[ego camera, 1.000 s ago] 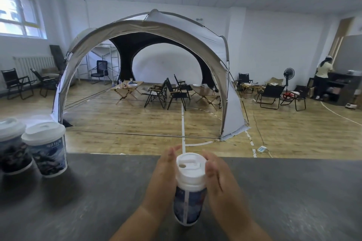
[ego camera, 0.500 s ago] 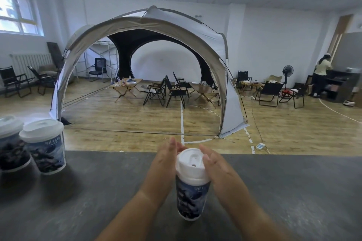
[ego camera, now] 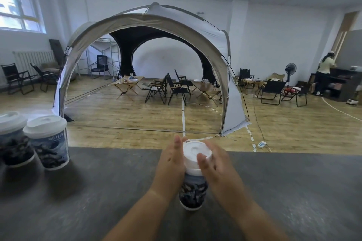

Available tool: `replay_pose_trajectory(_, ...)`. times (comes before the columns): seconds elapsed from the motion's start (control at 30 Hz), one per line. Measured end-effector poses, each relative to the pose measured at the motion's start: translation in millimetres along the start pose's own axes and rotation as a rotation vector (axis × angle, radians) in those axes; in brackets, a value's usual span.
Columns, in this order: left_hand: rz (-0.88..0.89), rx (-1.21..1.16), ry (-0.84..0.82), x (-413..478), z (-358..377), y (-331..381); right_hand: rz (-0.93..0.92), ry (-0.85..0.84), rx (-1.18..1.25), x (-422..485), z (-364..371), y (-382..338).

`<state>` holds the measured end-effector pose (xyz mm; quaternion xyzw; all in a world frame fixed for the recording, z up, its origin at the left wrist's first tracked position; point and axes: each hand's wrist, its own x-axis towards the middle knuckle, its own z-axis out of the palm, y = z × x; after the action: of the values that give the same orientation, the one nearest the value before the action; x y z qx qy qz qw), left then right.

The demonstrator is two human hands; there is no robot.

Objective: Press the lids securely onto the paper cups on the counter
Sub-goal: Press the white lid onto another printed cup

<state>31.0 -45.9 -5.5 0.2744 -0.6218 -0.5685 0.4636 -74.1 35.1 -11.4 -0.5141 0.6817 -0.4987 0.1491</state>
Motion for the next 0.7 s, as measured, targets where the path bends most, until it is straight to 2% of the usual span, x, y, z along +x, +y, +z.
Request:
replay_pose_trajectory(0.1, 0.026, -0.014, -0.035, -3.5, 0.2, -1.3, -0.015, -0.014, -0.038, -1.0, 3.7, 5.3)
replay_pose_trajectory(0.27, -0.020, 0.013, -0.088, -6.7, -1.3, -5.1, -0.007, -0.099, 0.105, 4.0, -3.1, 11.9)
replay_pose_trajectory(0.4, -0.146, -0.058, -0.295, -7.1, -15.3, -4.8, 0.000, -0.163, 0.230, 10.8, -18.1, 10.4)
replay_pose_trajectory(0.5, -0.219, -0.075, -0.448, -4.5, -26.2, -4.0, 0.002, -0.108, 0.419, 17.5, -28.4, 3.6)
replay_pose_trajectory(0.6, -0.149, -0.070, -0.486, -3.9, -22.2, 3.6, -0.040, -0.040, 0.600, 24.0, -38.3, -14.2)
replay_pose_trajectory(0.7, -0.047, -0.092, -0.413, -6.5, -9.8, 17.9, -0.120, -0.015, 0.549, 24.8, -41.6, -37.5)
